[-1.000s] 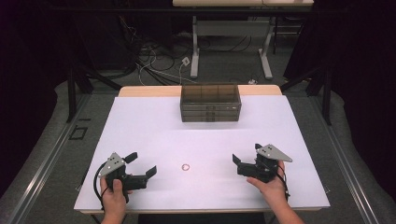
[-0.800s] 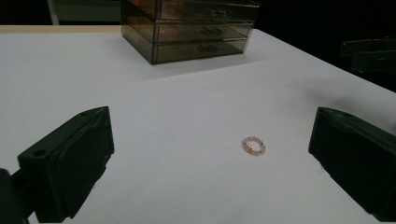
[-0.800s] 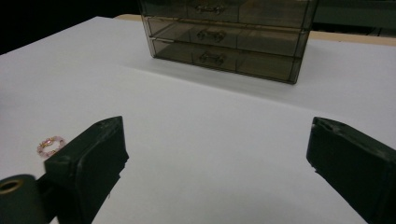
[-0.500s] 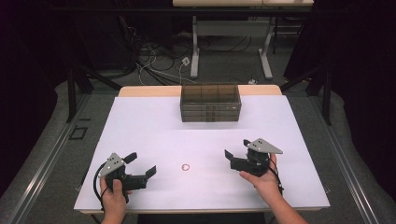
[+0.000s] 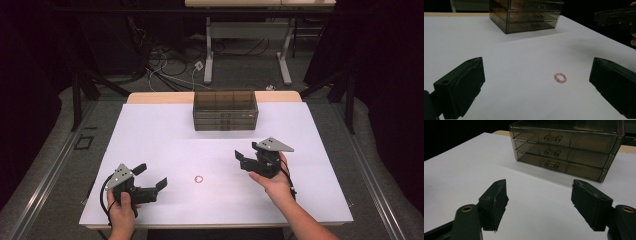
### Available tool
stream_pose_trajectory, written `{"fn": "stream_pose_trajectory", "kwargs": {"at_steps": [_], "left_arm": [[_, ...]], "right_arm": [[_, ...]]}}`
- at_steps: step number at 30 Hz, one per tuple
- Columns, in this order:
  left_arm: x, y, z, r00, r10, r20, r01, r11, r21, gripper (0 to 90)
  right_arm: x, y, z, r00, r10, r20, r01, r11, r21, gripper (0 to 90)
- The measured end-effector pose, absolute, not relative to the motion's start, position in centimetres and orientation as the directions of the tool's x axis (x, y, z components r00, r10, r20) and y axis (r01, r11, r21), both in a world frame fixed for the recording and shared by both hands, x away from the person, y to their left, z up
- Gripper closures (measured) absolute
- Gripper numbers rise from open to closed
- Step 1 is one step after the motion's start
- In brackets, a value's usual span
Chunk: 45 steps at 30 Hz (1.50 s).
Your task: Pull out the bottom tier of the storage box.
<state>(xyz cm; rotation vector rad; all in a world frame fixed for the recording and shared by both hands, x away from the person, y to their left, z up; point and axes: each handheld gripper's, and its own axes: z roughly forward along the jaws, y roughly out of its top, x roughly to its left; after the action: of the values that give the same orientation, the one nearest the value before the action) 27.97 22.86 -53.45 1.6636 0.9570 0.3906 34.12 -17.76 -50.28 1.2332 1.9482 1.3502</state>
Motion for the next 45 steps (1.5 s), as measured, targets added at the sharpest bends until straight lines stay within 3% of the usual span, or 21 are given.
{"fn": "stream_pose_trajectory", "kwargs": {"at_steps": [12,24,26,27,29,30,34,45], "left_arm": [[28.0,22.8,-53.5,0.618,0.755,-0.220,0.391,-0.052,0.919,0.3],[28.0,22.8,-53.5,0.618,0.754,-0.222,0.391,-0.050,0.919,0.3],[28.0,22.8,-53.5,0.619,0.754,-0.221,0.392,-0.052,0.919,0.3],[28.0,22.8,-53.6,0.619,0.753,-0.222,0.392,-0.051,0.919,0.3],[28.0,22.8,-53.6,0.619,0.753,-0.222,0.392,-0.053,0.918,0.3],[28.0,22.8,-53.6,0.619,0.753,-0.221,0.393,-0.053,0.918,0.3],[28.1,22.8,-53.6,0.617,0.755,-0.222,0.390,-0.048,0.920,0.3],[28.2,23.0,-53.7,0.617,0.754,-0.227,0.398,-0.050,0.916,0.3]], "right_arm": [[35.8,-16.0,-48.3,-0.496,0.861,0.115,0.402,0.109,0.909,34.9],[37.0,-14.1,-46.8,-0.510,0.853,0.108,0.386,0.115,0.915,34.6],[37.5,-13.9,-46.6,-0.525,0.843,0.113,0.409,0.133,0.903,33.1],[38.0,-13.5,-46.7,-0.503,0.846,0.177,0.451,0.082,0.889,26.6],[38.4,-13.3,-46.7,-0.488,0.847,0.211,0.487,0.064,0.871,40.6],[38.7,-13.3,-46.7,-0.473,0.856,0.208,0.501,0.068,0.863,41.0],[39.8,-13.4,-46.8,-0.450,0.859,0.243,0.502,0.019,0.865,35.0],[42.0,-12.5,-46.9,-0.407,0.886,0.223,0.516,0.021,0.856,30.1]]}}
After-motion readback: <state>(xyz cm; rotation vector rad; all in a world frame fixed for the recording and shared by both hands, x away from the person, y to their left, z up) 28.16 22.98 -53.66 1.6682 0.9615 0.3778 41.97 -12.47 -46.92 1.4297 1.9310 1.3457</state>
